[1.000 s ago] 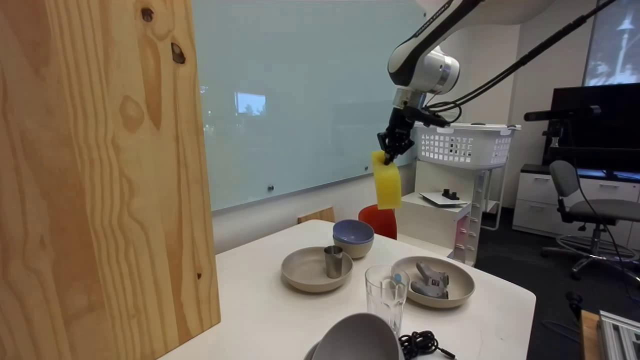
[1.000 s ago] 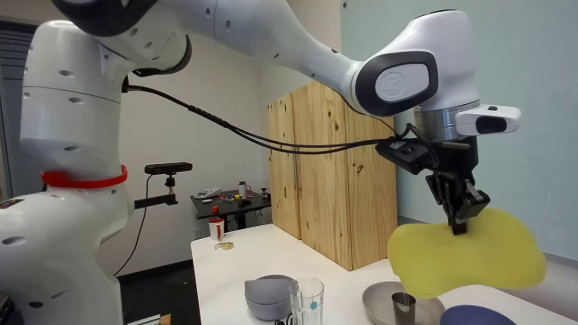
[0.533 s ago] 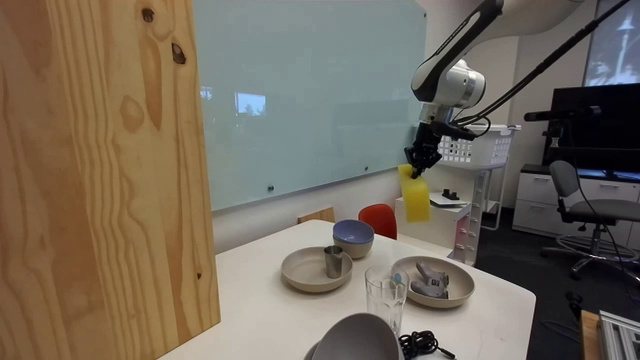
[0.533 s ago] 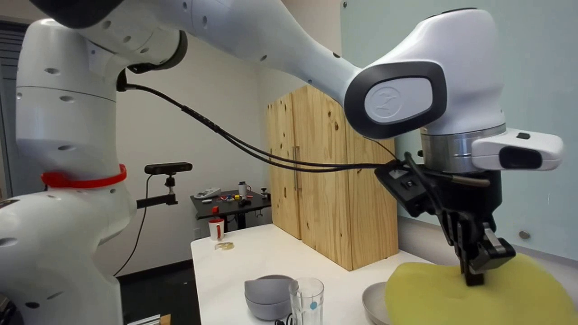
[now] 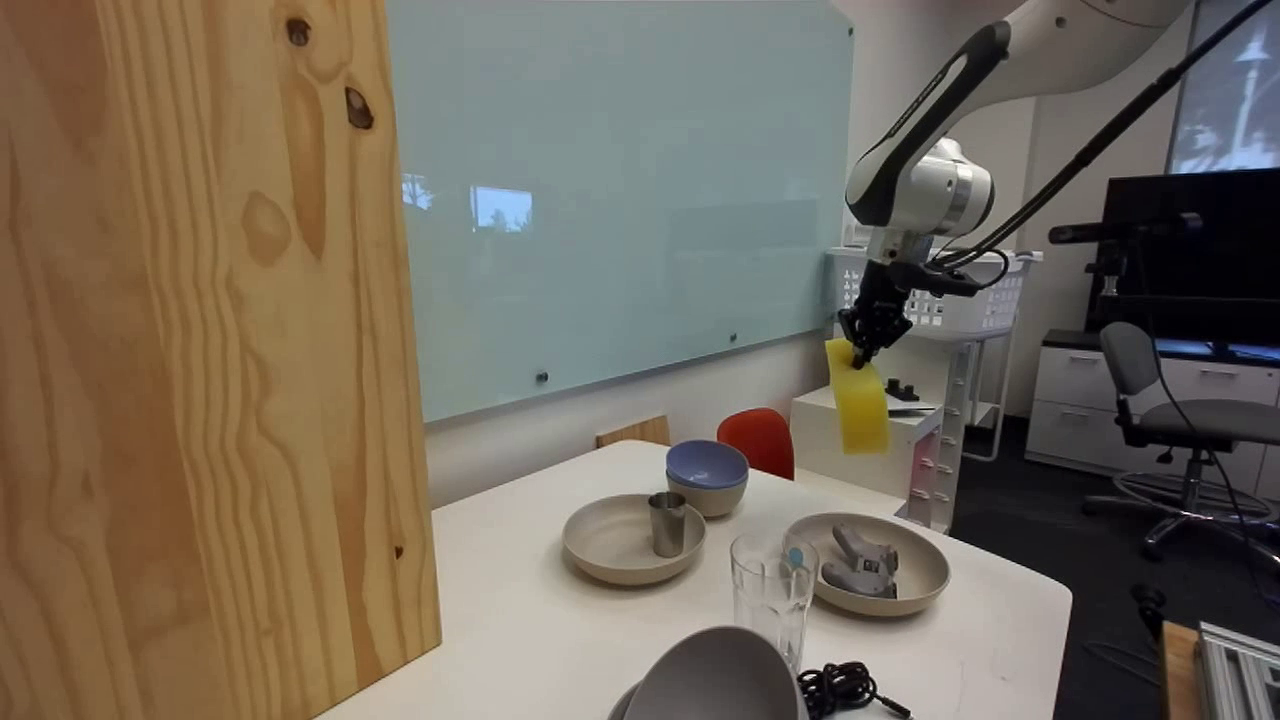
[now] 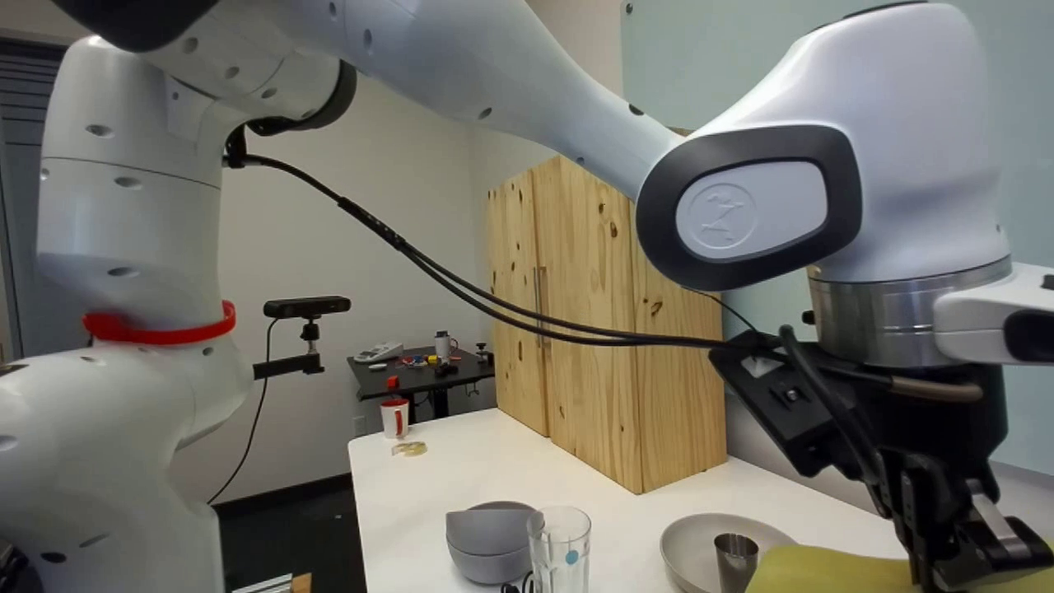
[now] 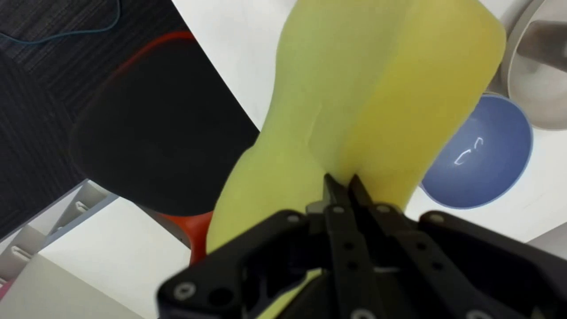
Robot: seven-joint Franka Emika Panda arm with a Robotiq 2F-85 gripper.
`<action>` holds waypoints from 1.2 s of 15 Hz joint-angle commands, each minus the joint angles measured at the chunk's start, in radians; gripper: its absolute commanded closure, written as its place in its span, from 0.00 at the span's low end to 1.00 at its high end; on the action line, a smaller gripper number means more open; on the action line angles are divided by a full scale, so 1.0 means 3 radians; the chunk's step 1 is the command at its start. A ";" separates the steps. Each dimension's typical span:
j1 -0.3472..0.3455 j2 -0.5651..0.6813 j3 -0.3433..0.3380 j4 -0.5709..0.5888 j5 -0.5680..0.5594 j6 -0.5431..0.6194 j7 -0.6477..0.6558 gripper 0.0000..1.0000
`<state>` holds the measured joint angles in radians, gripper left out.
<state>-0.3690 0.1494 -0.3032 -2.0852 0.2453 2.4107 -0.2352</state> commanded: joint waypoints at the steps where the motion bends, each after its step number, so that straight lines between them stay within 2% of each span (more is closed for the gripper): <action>1: -0.0123 0.0273 0.0003 0.0104 0.0131 0.0091 -0.0236 0.99; 7: -0.0221 0.0656 0.0151 0.0300 0.0207 0.0397 -0.0311 0.99; 10: -0.0281 0.0914 0.0280 0.0556 0.0268 0.0382 -0.0297 0.99; 18: -0.0638 0.1656 0.0667 0.1274 0.0533 0.0275 -0.0332 0.99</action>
<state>-0.5078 0.5450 -0.1464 -1.8080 0.3687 2.5226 -0.2957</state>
